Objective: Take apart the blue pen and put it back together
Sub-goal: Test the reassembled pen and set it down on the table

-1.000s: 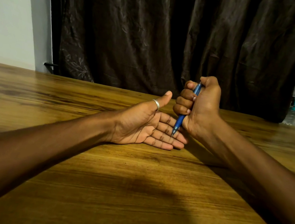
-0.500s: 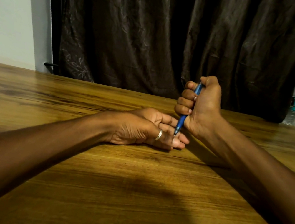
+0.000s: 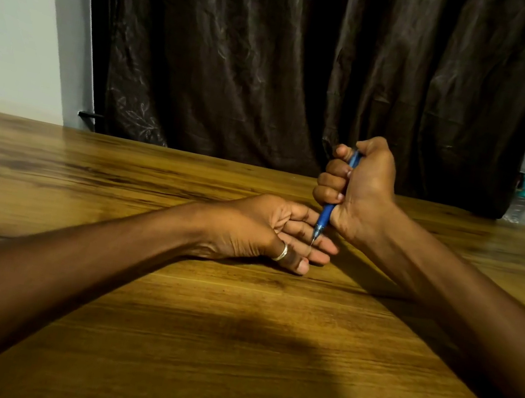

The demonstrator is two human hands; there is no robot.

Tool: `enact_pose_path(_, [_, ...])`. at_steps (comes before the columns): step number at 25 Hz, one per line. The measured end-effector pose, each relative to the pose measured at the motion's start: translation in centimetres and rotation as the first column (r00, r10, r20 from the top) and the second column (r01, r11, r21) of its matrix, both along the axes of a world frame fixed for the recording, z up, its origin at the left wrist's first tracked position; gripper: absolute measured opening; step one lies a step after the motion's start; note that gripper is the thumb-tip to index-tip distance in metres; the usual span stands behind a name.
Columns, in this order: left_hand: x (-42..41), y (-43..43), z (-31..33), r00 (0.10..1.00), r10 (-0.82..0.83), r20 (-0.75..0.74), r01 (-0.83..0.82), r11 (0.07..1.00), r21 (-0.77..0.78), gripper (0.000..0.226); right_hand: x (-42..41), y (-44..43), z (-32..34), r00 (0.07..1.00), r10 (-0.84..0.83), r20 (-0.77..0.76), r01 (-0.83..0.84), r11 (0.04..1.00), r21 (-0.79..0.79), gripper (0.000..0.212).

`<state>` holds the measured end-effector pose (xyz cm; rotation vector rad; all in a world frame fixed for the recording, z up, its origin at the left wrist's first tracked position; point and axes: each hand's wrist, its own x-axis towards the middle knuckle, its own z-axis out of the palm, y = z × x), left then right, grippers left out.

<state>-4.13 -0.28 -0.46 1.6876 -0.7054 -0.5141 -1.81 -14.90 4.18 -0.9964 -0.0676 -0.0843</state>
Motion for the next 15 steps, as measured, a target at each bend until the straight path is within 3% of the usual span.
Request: enact_pose_path(15, [-0.34,-0.20,0.00,0.999,0.052,-0.004,-0.053,0.998,-0.031,0.041,0.19,0.12,-0.18,1.000,0.012,-0.005,-0.012,1.000,-0.008,0.034])
